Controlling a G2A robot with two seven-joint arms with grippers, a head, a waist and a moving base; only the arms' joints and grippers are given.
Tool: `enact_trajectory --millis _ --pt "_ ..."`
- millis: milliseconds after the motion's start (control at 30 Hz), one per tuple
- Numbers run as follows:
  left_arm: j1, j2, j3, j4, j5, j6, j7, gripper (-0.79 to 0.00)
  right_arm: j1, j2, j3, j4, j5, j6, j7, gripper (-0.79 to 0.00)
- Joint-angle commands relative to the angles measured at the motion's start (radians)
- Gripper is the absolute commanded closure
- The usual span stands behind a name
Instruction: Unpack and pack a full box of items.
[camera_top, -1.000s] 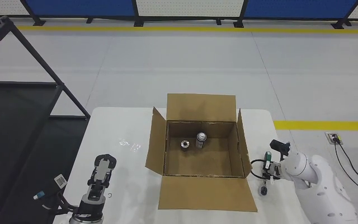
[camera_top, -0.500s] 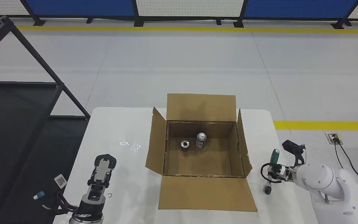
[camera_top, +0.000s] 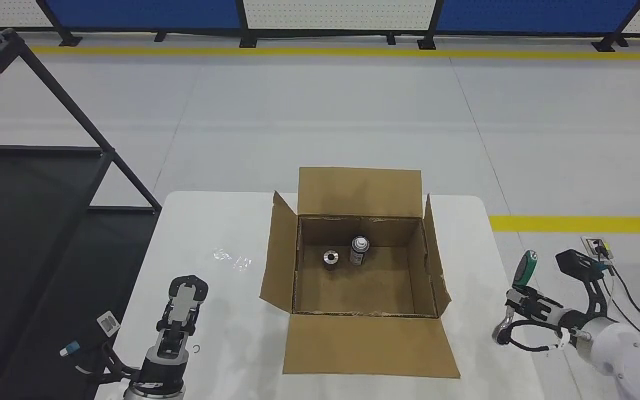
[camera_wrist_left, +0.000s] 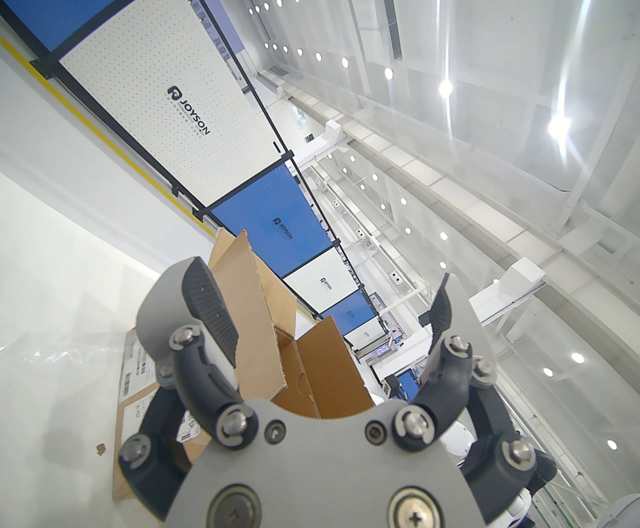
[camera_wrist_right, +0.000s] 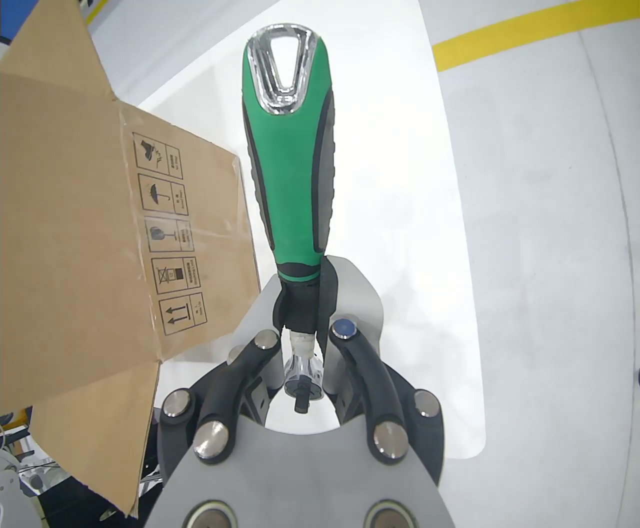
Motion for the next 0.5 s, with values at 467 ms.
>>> enact_trajectory --millis 467 --pt "0.0 0.0 0.0 0.0 0.0 0.0 0.0 -0.785 -0.003 -0.002 -0.017 0.031 0.008 -0.01 -0.025 0.0"
